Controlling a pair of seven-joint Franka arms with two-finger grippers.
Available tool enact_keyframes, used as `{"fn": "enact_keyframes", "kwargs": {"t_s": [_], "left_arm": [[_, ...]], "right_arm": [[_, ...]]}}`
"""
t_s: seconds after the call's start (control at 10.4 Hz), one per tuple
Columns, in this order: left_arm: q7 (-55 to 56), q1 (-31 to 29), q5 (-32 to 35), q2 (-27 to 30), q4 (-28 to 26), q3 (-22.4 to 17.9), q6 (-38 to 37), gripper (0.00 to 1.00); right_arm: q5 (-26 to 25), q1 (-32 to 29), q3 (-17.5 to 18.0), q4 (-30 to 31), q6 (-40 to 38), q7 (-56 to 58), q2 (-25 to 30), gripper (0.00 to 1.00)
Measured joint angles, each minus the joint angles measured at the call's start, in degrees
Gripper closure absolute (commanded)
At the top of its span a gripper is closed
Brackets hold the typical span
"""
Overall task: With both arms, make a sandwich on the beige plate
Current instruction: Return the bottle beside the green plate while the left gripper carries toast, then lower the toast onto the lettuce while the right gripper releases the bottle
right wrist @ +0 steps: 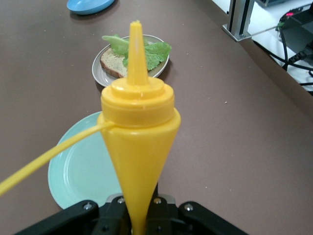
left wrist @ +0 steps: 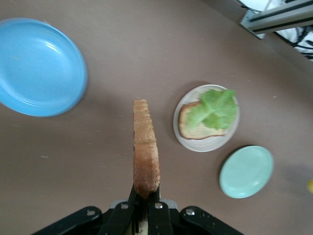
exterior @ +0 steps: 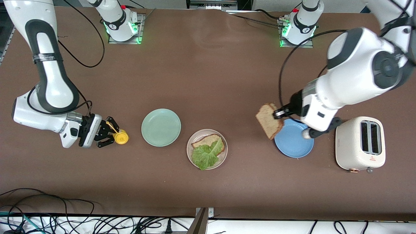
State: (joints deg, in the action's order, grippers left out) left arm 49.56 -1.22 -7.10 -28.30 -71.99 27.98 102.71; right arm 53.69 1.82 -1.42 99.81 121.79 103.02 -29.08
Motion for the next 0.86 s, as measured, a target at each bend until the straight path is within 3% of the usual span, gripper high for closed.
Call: {"fn": "enact_keyframes", "kwargs": {"t_s": [0.29, 0.58, 0.77, 0.86], "left_arm": [[8.15, 6.69, -1.25, -6.39, -0.58, 0.0, 15.19, 1.0], [14.14, 12.04, -1.27, -12.72, -0.96, -0.02, 33.01, 1.0], [16.34, 13.09, -1.27, -15.21, -1.19, -0.09, 40.96, 1.0], [16.43, 13.06, -1.27, -16.28, -1.24, -0.32, 43.48, 1.0]], "right_arm": [[11.58, -1.81, -3.39, 3.0, -7.34, 18.71, -3.01, 1.0], [17.97, -3.51, -3.69, 3.18, -12.62, 27.83, -7.43, 1.0], [21.01, -3.7, -3.9, 3.23, -15.36, 31.14, -10.33, 1.0], [21.38, -3.81, -3.97, 3.22, -15.87, 31.55, -11.14, 0.91]]}}
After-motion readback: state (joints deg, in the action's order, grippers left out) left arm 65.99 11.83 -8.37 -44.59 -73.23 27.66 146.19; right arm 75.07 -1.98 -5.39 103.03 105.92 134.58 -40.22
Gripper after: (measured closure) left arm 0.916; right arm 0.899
